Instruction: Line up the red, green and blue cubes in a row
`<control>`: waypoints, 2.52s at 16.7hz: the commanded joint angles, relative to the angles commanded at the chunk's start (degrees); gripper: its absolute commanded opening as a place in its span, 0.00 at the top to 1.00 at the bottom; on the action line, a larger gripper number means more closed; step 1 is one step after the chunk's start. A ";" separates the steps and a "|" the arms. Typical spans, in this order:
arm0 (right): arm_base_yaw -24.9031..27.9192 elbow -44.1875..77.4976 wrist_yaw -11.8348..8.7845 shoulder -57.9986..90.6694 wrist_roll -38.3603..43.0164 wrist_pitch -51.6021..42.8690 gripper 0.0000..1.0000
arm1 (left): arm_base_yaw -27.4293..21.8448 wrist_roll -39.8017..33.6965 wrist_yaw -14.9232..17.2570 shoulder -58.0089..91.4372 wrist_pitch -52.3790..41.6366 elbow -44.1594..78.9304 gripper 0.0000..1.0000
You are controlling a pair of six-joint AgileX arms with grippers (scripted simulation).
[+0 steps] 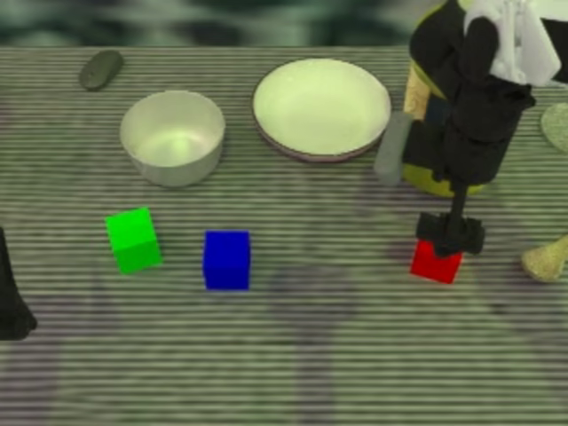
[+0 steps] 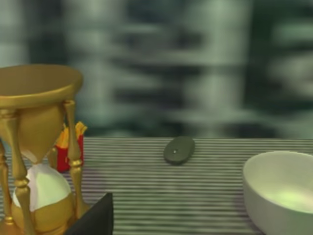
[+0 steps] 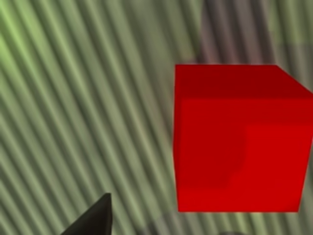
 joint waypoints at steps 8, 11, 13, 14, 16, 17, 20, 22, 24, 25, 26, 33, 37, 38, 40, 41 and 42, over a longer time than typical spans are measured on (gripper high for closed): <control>-0.05 -2.81 0.02 1.84 -0.02 4.46 0.00 | 0.00 0.00 0.00 0.00 0.00 0.00 0.00; 0.01 -6.80 0.04 5.12 0.12 12.63 0.00 | 0.00 0.00 0.00 0.00 0.00 0.00 0.00; 0.06 -8.92 0.06 6.91 0.18 16.15 0.00 | 0.00 0.00 0.00 0.00 0.00 0.00 0.00; 0.08 -9.47 0.07 7.46 0.18 17.01 0.00 | 0.00 0.00 0.00 0.00 0.00 0.00 0.00; 0.08 -9.63 0.07 7.61 0.18 17.24 0.00 | 0.00 0.00 0.00 0.00 0.00 0.00 0.00; 0.08 -9.63 0.07 7.61 0.18 17.24 0.00 | 0.00 0.00 0.00 0.00 0.00 0.00 0.00; 0.08 -9.63 0.07 7.61 0.18 17.24 0.15 | 0.00 0.00 0.00 0.00 0.00 0.00 0.00; 0.08 -9.63 0.07 7.61 0.18 17.24 0.30 | 0.00 0.00 0.00 0.00 0.00 0.00 0.00; 0.08 -9.63 0.07 7.61 0.18 17.24 0.45 | 0.00 0.00 0.00 0.00 0.00 0.00 0.00; 0.08 -9.63 0.07 7.61 0.18 17.24 0.53 | 0.00 0.00 0.00 0.00 0.00 0.00 0.00; 0.08 -9.63 0.07 7.61 0.18 17.24 0.60 | 0.00 0.00 0.00 0.00 0.00 0.00 0.00; 0.08 -9.63 0.07 7.61 0.18 17.24 1.00 | 0.00 0.00 0.00 0.00 0.00 0.00 0.00; 0.08 -9.63 0.07 7.61 0.18 17.24 1.00 | 0.00 0.00 0.00 0.00 0.00 0.00 0.00; 0.08 -9.63 0.07 7.61 0.18 17.24 1.00 | 0.00 0.00 0.00 0.00 0.00 0.00 0.00; 0.06 -9.52 -0.44 5.97 0.85 15.95 1.00 | 0.00 0.00 0.00 0.00 0.00 0.00 0.00; 0.11 -9.34 -0.45 5.91 0.79 15.76 1.00 | 0.00 0.00 0.00 0.00 0.00 0.00 0.00; 0.20 -8.71 -0.45 5.61 0.71 14.97 1.00 | 0.00 0.00 0.00 0.00 0.00 0.00 0.00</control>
